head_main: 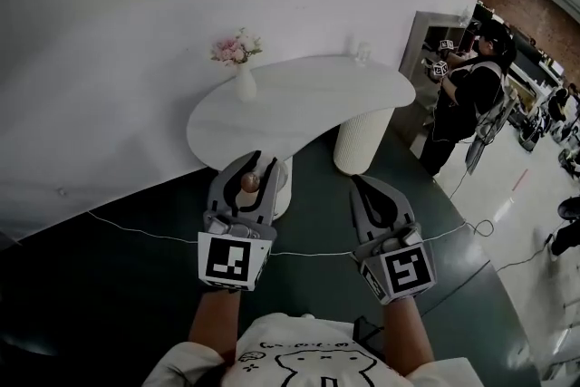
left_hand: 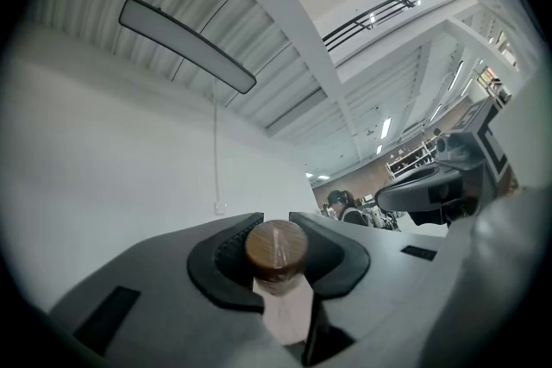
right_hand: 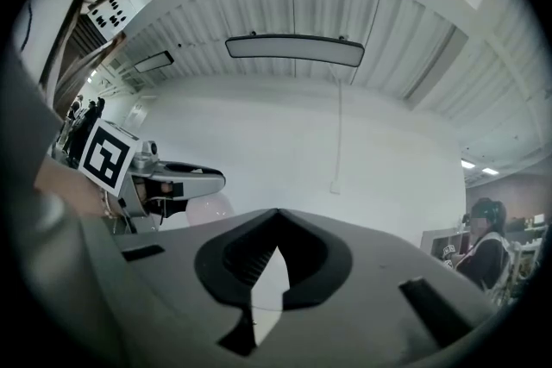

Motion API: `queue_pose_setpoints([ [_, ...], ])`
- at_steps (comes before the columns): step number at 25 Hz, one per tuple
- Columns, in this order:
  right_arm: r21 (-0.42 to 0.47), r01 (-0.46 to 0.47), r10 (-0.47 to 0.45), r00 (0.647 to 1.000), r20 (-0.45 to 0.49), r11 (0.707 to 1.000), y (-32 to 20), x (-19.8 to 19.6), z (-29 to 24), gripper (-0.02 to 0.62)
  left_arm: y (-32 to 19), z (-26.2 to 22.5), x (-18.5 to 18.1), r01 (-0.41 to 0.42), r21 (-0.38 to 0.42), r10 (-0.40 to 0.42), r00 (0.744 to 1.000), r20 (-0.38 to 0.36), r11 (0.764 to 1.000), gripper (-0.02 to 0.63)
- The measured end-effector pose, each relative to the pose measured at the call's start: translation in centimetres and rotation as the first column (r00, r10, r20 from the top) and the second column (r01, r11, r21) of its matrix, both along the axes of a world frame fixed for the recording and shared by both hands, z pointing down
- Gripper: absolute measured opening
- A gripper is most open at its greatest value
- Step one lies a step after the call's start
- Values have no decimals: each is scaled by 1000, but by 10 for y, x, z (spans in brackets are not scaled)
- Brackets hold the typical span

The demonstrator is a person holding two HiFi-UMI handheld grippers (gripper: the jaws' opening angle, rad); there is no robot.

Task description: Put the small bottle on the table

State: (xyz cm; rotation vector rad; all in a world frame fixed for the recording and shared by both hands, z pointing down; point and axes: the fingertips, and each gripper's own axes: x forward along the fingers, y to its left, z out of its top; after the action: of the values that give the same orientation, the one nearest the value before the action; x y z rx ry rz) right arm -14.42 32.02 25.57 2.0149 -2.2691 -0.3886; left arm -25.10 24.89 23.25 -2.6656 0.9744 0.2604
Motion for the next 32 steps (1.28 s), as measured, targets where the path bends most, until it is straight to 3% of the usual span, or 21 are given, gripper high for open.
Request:
queue_pose_setpoints([
  [16, -27, 18, -17, 999, 42, 999, -59, 78, 13, -6, -57, 2, 66, 37, -29, -36, 999, 25, 999, 95],
  [32, -89, 41, -39, 999, 24, 995, -226, 185, 36, -6, -221, 38, 175, 74, -53, -71, 996, 45, 996, 95],
])
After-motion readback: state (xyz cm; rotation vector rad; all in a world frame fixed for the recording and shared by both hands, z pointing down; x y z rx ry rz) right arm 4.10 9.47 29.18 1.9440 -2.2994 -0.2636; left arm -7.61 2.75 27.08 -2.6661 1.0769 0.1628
